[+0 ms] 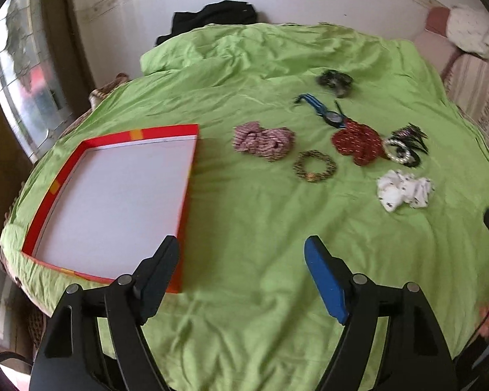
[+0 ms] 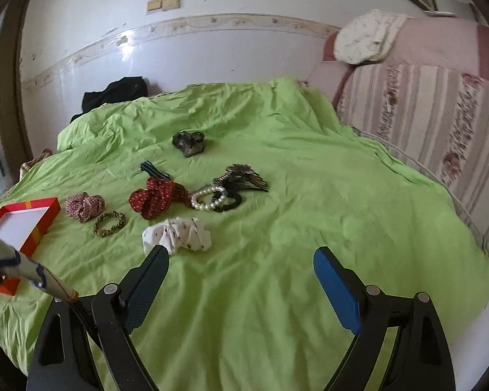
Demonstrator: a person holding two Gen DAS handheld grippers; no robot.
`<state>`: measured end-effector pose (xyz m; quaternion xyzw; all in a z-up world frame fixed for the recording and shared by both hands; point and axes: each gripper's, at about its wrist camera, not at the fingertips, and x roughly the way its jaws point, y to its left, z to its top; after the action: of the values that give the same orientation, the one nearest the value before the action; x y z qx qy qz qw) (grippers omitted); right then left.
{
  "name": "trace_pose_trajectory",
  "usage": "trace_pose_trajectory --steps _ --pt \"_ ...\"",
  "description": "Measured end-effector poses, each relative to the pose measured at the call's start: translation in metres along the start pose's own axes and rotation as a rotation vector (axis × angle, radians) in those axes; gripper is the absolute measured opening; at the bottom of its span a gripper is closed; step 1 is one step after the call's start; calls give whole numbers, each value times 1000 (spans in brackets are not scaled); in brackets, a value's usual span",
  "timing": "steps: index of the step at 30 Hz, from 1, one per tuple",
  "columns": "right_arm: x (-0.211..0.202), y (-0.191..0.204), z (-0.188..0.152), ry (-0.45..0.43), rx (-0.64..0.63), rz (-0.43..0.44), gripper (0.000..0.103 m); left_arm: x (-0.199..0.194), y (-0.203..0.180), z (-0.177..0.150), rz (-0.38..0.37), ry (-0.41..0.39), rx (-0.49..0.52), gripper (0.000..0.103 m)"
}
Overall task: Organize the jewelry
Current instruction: 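Move both tools toward the scrunchies on the green sheet, then grasp the leopard-print scrunchie with left tool while right tool grasps white polka-dot scrunchie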
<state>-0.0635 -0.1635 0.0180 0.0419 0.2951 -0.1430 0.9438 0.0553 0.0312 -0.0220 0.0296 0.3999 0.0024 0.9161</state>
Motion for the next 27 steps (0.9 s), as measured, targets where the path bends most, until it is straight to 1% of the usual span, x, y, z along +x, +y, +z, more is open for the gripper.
trace_pose_trajectory --steps 2,3,7,9,11,14,16,19,23,25,27 --pt "9 2 8 39 -16 45 79 0 -3 2 -15 5 11 78" --pt "14 3 10 56 -13 72 78 1 -4 5 -24 9 14 78" --pt "28 6 11 112 47 172 78 2 -4 12 -25 -1 42 78" --pt "36 8 11 144 71 195 78 5 -2 16 -6 -4 55 78" --pt "41 10 11 166 77 205 78 8 0 20 4 -6 59 78" --pt "53 15 14 211 56 225 78 17 5 26 -7 -1 58 78" --pt "59 18 16 221 32 209 78 25 5 30 -30 -1 58 78" --pt "69 16 18 229 27 199 78 38 0 36 -32 -2 69 78" --pt "83 9 18 256 65 190 78 56 -20 44 -41 -4 159 78" --pt "90 8 18 259 64 184 78 64 -30 48 -65 -6 199 78" --pt "94 8 19 253 51 183 78 75 -37 54 -106 21 217 78"
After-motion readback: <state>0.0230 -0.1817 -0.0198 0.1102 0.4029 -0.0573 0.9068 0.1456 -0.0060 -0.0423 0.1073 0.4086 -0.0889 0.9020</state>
